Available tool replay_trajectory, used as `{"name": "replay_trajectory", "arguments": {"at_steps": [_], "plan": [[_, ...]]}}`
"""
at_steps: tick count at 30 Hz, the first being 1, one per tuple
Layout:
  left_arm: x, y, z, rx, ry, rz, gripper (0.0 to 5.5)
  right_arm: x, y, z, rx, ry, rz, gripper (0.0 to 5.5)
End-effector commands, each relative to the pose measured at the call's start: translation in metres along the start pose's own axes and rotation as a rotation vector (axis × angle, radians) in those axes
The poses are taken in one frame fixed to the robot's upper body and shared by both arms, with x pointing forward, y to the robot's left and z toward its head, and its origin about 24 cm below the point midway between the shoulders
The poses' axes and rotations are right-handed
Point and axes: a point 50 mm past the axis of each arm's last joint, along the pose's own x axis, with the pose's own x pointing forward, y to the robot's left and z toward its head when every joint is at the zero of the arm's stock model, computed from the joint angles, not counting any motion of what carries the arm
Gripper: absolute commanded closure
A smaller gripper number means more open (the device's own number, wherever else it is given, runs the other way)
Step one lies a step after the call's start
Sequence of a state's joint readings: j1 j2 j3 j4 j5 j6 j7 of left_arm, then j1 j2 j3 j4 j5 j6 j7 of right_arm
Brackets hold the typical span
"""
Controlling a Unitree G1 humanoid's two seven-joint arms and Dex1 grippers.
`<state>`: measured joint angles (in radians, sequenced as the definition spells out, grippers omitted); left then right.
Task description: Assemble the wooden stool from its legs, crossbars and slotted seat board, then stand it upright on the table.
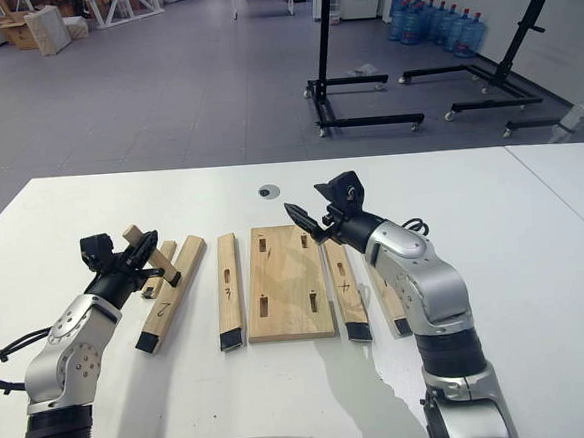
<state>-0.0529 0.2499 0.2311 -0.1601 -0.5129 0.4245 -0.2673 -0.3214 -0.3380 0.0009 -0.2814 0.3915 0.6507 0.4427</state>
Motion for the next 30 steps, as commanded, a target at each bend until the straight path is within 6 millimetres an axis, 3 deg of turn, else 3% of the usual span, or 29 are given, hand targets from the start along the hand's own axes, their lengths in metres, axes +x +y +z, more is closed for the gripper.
{"name": "replay_trajectory", "arguments": {"at_steps": [1, 5, 14, 30], "plan": [[0.001, 0.001, 0.0, 0.016, 0.002, 0.005, 5.11, 0.001, -0.001, 0.002, -0.018, -0.004, -0.003, 1.51], [0.001, 0.001, -0.005, 0.03, 0.015, 0.004, 5.11, 0.001, -0.001, 0.002, -0.018, -0.005, -0.002, 1.51], [-0.004, 0.002, -0.044, 0.11, 0.11, -0.012, 5.11, 0.0, 0.0, 0.001, -0.019, -0.003, 0.003, 1.51], [-0.022, 0.006, -0.066, 0.25, 0.156, 0.004, 5.11, -0.001, 0.004, -0.001, -0.016, 0.001, 0.006, 1.51]]}}
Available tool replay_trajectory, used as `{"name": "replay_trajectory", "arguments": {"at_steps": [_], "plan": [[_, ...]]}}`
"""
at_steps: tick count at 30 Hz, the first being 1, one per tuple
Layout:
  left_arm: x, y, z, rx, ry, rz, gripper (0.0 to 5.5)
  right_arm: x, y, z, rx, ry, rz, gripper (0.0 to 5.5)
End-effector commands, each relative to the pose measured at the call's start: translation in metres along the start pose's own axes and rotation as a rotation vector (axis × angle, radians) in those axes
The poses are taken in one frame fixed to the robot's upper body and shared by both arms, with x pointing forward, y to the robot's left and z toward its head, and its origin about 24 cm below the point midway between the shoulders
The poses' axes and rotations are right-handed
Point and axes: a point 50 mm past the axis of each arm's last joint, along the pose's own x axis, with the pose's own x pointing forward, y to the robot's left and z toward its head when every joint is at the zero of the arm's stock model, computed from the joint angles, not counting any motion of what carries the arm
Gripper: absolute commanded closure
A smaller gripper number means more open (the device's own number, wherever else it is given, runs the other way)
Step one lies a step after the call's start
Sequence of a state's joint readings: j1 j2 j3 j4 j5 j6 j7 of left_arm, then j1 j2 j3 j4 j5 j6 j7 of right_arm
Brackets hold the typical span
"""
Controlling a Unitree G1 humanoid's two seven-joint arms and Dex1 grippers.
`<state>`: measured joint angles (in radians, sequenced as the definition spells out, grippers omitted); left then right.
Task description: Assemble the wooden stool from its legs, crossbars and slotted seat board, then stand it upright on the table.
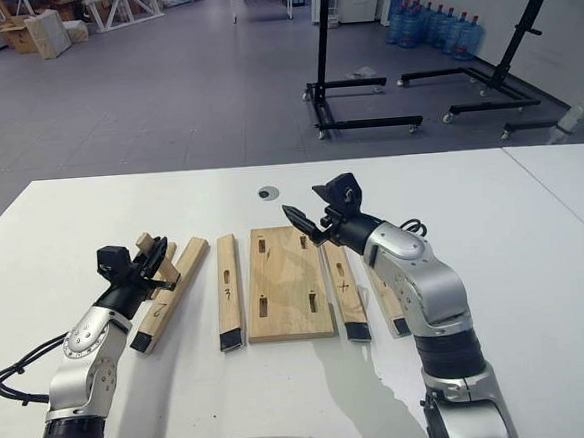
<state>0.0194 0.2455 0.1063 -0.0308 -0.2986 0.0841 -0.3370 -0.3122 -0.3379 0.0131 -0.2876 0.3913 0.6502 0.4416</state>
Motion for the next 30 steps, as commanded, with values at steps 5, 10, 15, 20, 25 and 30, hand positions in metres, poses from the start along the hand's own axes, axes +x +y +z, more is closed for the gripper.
{"name": "replay_trajectory", "arguments": {"at_steps": [5, 10, 15, 20, 25, 30], "plan": [[-0.02, 0.002, -0.04, 0.025, 0.207, 0.033, 5.11, -0.001, 0.002, 0.0, -0.013, -0.005, -0.004, 1.51], [-0.019, 0.002, -0.04, 0.023, 0.211, 0.043, 4.73, -0.001, 0.002, 0.0, -0.012, -0.005, -0.003, 1.51], [-0.016, 0.003, -0.036, 0.007, 0.194, 0.054, 3.99, 0.0, 0.002, 0.001, -0.011, -0.007, -0.003, 1.51], [-0.009, 0.003, -0.019, 0.001, 0.135, 0.057, 3.99, 0.0, 0.001, 0.001, -0.012, -0.01, -0.005, 1.51], [0.008, 0.0, 0.043, 0.032, -0.03, 0.045, 3.99, 0.0, 0.0, 0.002, -0.015, -0.013, -0.009, 1.51], [0.014, -0.004, 0.097, 0.092, -0.138, 0.019, 3.99, 0.001, 0.0, 0.003, -0.015, -0.019, -0.01, 1.51]]}}
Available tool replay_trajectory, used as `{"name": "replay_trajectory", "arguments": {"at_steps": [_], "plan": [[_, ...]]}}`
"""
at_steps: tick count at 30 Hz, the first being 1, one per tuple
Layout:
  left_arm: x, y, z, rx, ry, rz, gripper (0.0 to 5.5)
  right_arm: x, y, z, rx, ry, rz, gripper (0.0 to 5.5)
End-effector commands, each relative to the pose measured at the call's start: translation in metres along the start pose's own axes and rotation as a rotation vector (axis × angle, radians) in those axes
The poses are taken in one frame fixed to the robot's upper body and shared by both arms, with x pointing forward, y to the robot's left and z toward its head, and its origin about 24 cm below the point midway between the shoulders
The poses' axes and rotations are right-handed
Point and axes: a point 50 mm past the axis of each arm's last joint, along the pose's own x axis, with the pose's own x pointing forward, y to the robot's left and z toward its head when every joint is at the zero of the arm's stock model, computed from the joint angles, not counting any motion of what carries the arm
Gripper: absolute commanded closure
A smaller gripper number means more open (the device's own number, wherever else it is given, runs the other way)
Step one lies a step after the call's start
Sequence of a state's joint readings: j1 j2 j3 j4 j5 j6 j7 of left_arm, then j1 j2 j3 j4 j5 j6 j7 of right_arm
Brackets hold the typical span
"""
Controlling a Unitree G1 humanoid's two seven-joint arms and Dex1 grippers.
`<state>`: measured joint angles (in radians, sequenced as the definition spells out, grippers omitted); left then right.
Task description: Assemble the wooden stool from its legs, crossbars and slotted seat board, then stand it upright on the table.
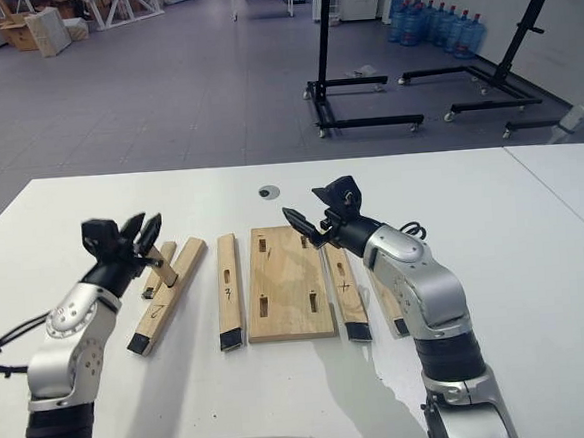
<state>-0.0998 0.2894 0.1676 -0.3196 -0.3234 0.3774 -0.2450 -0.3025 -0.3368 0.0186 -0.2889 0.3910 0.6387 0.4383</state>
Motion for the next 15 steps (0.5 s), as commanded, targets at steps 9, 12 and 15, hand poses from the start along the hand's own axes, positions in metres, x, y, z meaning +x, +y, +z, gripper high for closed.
{"name": "replay_trajectory", "arguments": {"at_steps": [9, 12, 15], "plan": [[0.023, -0.01, 0.056, 0.046, -0.089, -0.019, 3.99, 0.003, 0.001, 0.005, -0.013, -0.025, -0.006, 1.51], [0.027, -0.015, 0.058, 0.054, -0.093, -0.024, 3.99, 0.003, 0.001, 0.005, -0.014, -0.025, -0.007, 1.51], [0.029, -0.015, 0.054, 0.06, -0.083, -0.018, 3.99, 0.003, 0.001, 0.005, -0.014, -0.024, -0.006, 1.51]]}}
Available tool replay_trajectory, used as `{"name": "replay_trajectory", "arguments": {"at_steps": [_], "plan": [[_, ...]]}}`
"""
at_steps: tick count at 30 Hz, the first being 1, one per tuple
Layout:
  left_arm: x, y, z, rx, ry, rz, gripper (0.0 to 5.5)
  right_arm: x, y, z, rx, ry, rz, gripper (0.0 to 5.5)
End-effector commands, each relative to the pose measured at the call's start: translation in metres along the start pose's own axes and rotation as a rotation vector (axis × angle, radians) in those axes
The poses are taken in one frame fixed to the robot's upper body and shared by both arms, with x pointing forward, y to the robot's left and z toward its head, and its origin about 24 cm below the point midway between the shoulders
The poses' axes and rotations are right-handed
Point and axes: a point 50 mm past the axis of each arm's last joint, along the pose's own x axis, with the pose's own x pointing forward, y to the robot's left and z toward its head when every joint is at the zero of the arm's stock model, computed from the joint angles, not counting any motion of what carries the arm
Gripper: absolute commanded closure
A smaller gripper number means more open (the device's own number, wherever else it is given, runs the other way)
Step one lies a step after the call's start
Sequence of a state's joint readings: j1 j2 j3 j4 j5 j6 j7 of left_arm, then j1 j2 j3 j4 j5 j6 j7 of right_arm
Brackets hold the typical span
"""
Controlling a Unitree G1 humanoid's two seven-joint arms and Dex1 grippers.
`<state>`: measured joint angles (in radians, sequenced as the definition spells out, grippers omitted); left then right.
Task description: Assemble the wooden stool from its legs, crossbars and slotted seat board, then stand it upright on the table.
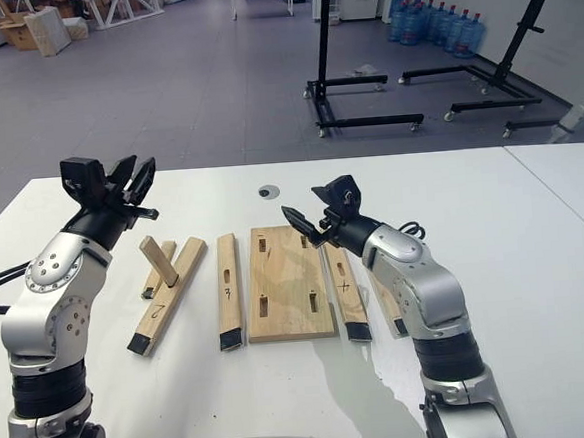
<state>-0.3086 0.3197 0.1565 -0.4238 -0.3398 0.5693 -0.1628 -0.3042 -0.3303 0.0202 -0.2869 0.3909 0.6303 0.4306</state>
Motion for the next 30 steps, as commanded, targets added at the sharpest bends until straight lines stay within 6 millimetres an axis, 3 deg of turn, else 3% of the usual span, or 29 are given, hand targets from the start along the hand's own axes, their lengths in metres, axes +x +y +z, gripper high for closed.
{"name": "replay_trajectory", "arguments": {"at_steps": [1, 8, 11, 14, 18, 21, 24, 27, 28, 30], "plan": [[0.004, 0.0, -0.009, 0.01, 0.033, 0.008, 3.99, 0.002, 0.0, 0.005, -0.015, -0.013, -0.002, 1.51], [-0.017, -0.003, -0.086, -0.035, 0.248, 0.002, 3.99, -0.001, 0.0, 0.001, -0.005, -0.003, -0.01, 1.51], [-0.014, -0.005, -0.085, -0.036, 0.221, 0.005, 3.99, -0.001, -0.001, 0.002, -0.004, -0.004, -0.011, 1.51], [0.0, -0.002, -0.052, -0.015, 0.108, 0.019, 3.99, 0.0, -0.002, 0.007, 0.009, -0.025, -0.011, 1.51], [0.015, -0.006, 0.037, 0.008, -0.143, 0.02, 3.99, 0.001, -0.001, 0.012, 0.021, -0.047, -0.01, 1.51], [0.005, -0.01, 0.097, 0.006, -0.26, -0.012, 3.99, -0.002, -0.001, 0.01, 0.019, -0.043, -0.018, 1.51], [-0.021, 0.009, 0.14, -0.012, -0.249, -0.113, 3.99, -0.013, -0.006, 0.007, 0.021, -0.038, -0.062, 1.51], [-0.065, 0.063, 0.161, -0.056, -0.226, -0.19, 3.99, -0.029, -0.016, 0.005, 0.02, -0.033, -0.128, 1.51], [-0.081, 0.08, 0.158, -0.083, -0.193, -0.197, 3.99, -0.035, -0.02, 0.003, 0.019, -0.029, -0.15, 1.51], [-0.1, 0.095, 0.14, -0.109, -0.064, -0.25, 3.99, -0.047, -0.028, 0.002, 0.014, -0.019, -0.194, 1.51]]}}
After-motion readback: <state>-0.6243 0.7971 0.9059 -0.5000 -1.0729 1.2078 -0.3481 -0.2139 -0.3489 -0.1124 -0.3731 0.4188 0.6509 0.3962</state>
